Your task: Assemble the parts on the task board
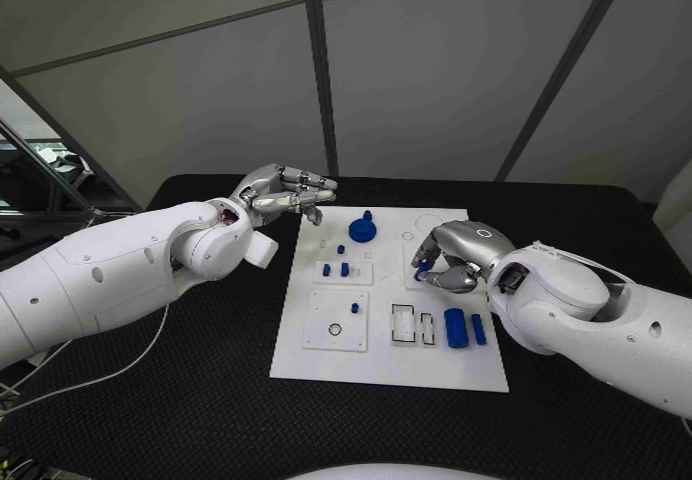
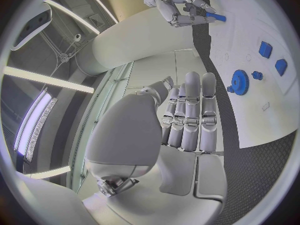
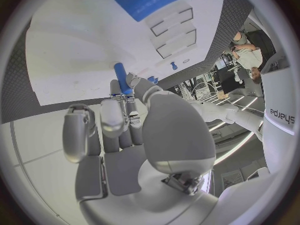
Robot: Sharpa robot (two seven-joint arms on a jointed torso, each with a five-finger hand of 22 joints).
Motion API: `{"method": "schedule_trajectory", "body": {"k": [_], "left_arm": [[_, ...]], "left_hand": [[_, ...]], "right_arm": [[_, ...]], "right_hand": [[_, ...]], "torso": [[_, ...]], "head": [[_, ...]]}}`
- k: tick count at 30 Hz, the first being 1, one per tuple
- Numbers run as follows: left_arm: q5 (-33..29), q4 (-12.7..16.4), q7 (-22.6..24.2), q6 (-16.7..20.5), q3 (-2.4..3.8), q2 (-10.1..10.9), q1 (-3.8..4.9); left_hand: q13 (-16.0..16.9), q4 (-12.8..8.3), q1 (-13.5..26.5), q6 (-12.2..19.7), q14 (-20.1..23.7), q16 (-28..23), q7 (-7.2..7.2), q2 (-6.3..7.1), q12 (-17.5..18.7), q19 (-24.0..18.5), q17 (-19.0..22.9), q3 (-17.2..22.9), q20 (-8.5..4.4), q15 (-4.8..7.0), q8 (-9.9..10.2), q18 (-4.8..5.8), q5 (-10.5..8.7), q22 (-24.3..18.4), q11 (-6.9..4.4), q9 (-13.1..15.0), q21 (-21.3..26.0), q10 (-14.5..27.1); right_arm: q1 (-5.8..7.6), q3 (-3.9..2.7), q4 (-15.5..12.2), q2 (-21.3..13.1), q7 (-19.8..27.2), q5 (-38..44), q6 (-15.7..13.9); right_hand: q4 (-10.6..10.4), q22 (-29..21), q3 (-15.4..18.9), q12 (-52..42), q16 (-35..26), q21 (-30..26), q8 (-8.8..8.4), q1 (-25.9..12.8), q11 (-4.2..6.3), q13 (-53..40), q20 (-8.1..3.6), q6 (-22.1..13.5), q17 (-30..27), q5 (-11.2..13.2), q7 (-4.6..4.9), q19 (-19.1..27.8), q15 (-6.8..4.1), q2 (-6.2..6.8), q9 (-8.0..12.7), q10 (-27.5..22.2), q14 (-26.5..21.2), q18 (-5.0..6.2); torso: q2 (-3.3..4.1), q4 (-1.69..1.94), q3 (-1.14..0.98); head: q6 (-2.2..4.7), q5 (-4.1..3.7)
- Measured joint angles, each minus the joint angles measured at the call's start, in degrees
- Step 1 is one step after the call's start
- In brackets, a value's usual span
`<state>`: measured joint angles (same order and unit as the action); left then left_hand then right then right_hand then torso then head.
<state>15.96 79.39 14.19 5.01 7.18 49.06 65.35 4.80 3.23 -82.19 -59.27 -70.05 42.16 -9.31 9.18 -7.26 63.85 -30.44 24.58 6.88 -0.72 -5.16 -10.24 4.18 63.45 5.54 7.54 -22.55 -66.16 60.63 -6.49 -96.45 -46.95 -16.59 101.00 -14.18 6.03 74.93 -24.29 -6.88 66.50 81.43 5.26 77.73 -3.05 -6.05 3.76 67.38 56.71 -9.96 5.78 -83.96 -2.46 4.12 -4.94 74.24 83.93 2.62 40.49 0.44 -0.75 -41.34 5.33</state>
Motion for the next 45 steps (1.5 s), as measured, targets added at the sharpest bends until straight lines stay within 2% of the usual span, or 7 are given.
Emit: {"method": "schedule_trajectory", "body": {"k": [6, 12, 17, 22, 28, 32, 45], "left_arm": [[0.0, -0.17, -0.03, -0.03, 0.0, -0.11, -0.03], [-0.01, -0.24, -0.04, -0.09, 0.0, -0.26, -0.05], [-0.01, -0.26, -0.06, -0.13, 0.0, -0.48, -0.05], [-0.01, -0.29, -0.07, -0.18, 0.0, -0.76, -0.05], [-0.01, -0.42, -0.08, -0.2, 0.0, -0.99, -0.05], [-0.01, -0.5, -0.09, -0.2, 0.0, -1.21, -0.03], [-0.01, -0.66, -0.09, -0.28, 0.0, -1.64, -0.02]], "left_hand": [[0.0, 0.0, 0.0, 0.0, 0.0, 0.0, 0.0, 0.0, 0.0, 0.0, 0.0, 0.0, 0.0, 0.0, 0.0, 0.0, 0.0, 0.0, 0.0, 0.0, 0.0, 0.0], [0.0, 0.0, 0.0, 0.0, 0.0, 0.0, 0.0, 0.0, 0.0, 0.0, 0.0, 0.0, 0.0, 0.0, 0.0, 0.0, 0.0, 0.01, 0.0, -0.01, 0.0, 0.0], [0.0, 0.0, 0.0, 0.0, 0.0, 0.0, 0.0, 0.0, 0.0, 0.0, 0.0, 0.0, 0.0, 0.0, 0.0, 0.0, 0.0, 0.01, 0.0, -0.01, 0.0, 0.0], [0.0, 0.0, 0.0, 0.0, 0.0, 0.0, 0.0, 0.0, 0.0, 0.0, -0.01, 0.0, 0.0, 0.0, 0.0, 0.0, 0.0, 0.01, 0.0, -0.01, 0.0, 0.0], [0.0, 0.0, 0.0, 0.0, 0.0, 0.0, 0.0, 0.0, 0.0, 0.0, -0.01, 0.0, 0.0, 0.0, 0.0, 0.0, 0.0, 0.01, 0.0, -0.01, 0.0, 0.0], [0.0, 0.0, 0.0, 0.0, 0.0, 0.0, 0.0, 0.0, 0.0, 0.0, -0.01, 0.0, 0.0, 0.0, 0.0, 0.0, 0.0, 0.01, 0.0, -0.01, 0.0, 0.0], [0.0, 0.0, 0.0, 0.0, 0.0, -0.28, 0.0, 0.0, 0.0, 0.0, 0.04, 0.0, 0.0, 0.0, -0.01, 0.0, 0.0, -0.1, 0.0, 0.05, 0.39, 0.0]], "right_arm": [[0.04, -1.85, -3.68, -0.92, 0.3, -0.46, -1.58], [0.04, -2.26, -6.49, -0.43, 0.86, -1.48, -2.83], [0.01, -2.28, -7.1, 2.64, 1.69, -2.95, -3.3], [-0.03, -0.94, -6.3, 6.05, 3.02, -4.62, -3.51], [-0.39, 2.69, -4.27, 9.29, 4.77, -6.42, -3.5], [-0.6, 4.1, -2.73, 10.76, 5.73, -7.25, -3.35], [-1.22, 5.63, 0.46, 13.01, 7.49, -8.08, -2.26]], "right_hand": [[0.22, 0.0, -0.22, 0.02, 0.0, 0.04, 0.0, 0.01, 0.0, 0.02, 0.0, 0.0, -0.01, -0.25, 0.0, 0.0, 0.0, 0.0, 0.0, 0.0, 0.0, 0.0], [0.4, -0.01, -0.4, 0.35, 0.0, 0.22, 0.0, 0.01, 0.0, 0.0, 0.0, 0.0, -0.01, -0.29, 0.0, 0.0, 0.0, -0.01, 0.0, 0.0, 0.0, 0.0], [0.56, -0.01, -0.56, 0.36, 0.0, 0.45, -0.22, 0.01, 0.0, -0.05, 0.01, -0.01, -0.01, -0.29, 0.0, 0.0, 0.0, -0.01, 0.01, 0.0, 0.0, 0.01], [0.58, -0.01, -0.57, 0.75, 0.0, 0.45, -0.34, 0.02, 0.0, -0.12, 0.01, -0.01, -0.01, -0.3, 0.0, 0.0, 0.01, -0.01, 0.01, -0.01, 0.0, 0.0], [0.71, -0.01, -0.71, 0.79, 0.0, 0.45, -0.34, 0.02, 0.0, -0.12, 0.01, -0.01, -0.12, -0.52, 0.0, 0.0, 0.01, -0.01, 0.01, 0.0, 0.0, 0.01], [0.81, -0.01, -0.81, 1.02, 0.0, 0.45, -0.62, 0.03, 0.0, -0.1, 0.01, -0.01, -0.15, -0.52, 0.0, 0.0, 0.01, -0.02, 0.02, 0.0, 0.0, 0.01], [0.87, -0.02, -0.86, 1.24, -0.01, 0.44, -0.66, 0.18, 0.0, -0.13, 0.01, -0.23, -0.15, -0.52, 0.21, 0.0, 0.01, -0.17, 0.02, -0.01, 0.0, 0.02]], "torso": [[-0.04, -0.01, 0.03], [-0.05, 0.08, 0.07], [-0.02, 0.12, 0.13], [0.02, 0.19, 0.14], [0.09, 0.16, 0.14], [0.09, 0.07, 0.12], [0.1, 0.03, 0.03]], "head": [[0.1, 0.03], [0.03, 0.29], [-0.27, 0.91], [-0.63, 1.58], [-1.1, 2.37], [-1.41, 2.77], [-2.44, 3.71]]}}
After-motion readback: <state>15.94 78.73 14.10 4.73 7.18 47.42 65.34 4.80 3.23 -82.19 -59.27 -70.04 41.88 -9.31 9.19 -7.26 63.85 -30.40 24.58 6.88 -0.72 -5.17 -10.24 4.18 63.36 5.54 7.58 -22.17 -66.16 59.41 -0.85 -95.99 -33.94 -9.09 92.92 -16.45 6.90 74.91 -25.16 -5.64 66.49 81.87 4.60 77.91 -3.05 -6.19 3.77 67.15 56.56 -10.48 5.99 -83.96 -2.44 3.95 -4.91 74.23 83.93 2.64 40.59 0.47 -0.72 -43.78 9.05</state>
